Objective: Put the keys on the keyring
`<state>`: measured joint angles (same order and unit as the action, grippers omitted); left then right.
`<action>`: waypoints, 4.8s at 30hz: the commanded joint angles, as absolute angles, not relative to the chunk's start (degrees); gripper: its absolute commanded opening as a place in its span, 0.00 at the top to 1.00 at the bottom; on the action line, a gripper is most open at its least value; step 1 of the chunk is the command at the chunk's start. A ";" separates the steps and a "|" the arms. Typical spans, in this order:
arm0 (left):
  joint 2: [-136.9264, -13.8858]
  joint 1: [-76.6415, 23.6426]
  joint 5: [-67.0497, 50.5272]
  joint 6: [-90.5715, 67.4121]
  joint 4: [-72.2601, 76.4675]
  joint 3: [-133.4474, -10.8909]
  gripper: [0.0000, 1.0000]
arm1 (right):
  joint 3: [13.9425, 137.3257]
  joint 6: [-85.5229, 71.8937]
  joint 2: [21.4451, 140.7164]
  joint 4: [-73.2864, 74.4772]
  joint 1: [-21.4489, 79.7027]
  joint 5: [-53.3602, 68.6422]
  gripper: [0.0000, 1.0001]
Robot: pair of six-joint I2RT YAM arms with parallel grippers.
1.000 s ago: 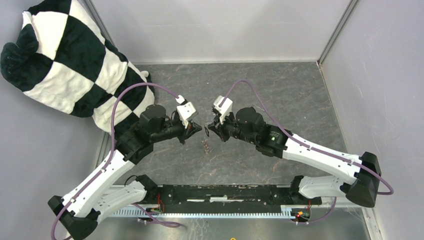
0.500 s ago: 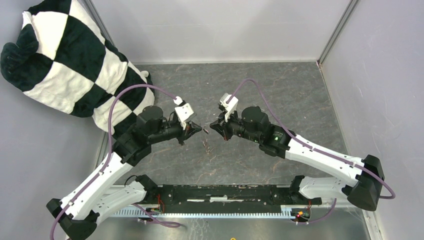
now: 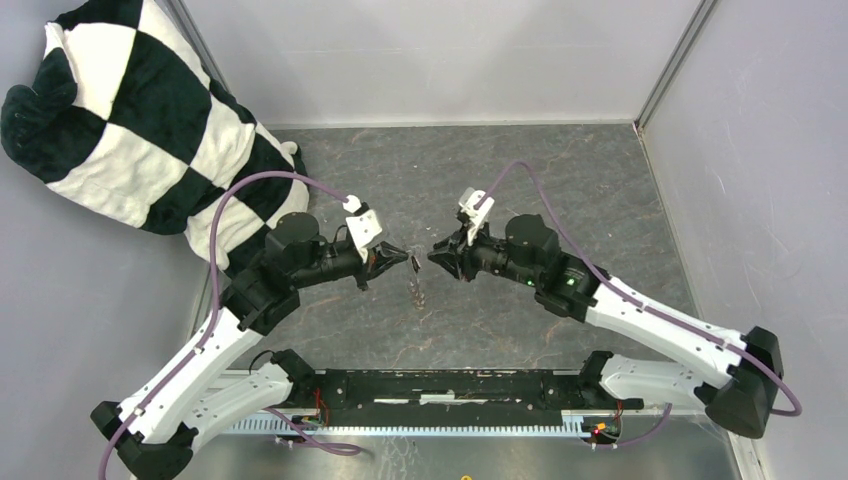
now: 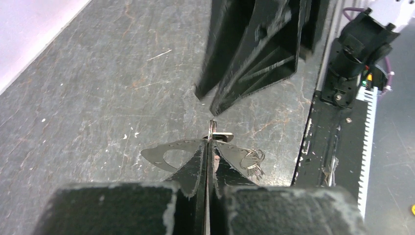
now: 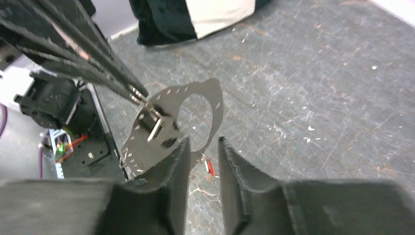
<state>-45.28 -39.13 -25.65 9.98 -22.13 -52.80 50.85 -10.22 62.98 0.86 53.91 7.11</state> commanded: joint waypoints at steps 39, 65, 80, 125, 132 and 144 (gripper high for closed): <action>-42.38 -39.40 -50.57 11.65 -13.21 -52.43 0.98 | 49.49 -8.83 59.36 -17.46 49.36 43.53 0.83; -57.08 -39.63 -46.31 31.24 -39.49 -65.95 0.67 | 67.55 7.86 67.95 22.31 51.15 33.46 0.99; -57.92 -40.65 -44.21 34.50 -40.77 -65.80 0.91 | 72.94 7.88 71.84 25.41 53.36 34.71 0.99; -46.90 -41.48 -48.98 11.44 -9.72 -58.32 0.98 | 47.05 -20.38 51.33 -15.05 46.19 37.27 0.76; -46.41 -41.48 -49.72 16.53 -11.81 -58.80 0.98 | 45.59 -21.99 50.62 -15.60 45.44 37.23 0.83; -46.47 -41.48 -49.19 20.48 -12.82 -59.59 0.98 | 42.01 -27.00 51.60 -21.34 45.38 40.12 0.96</action>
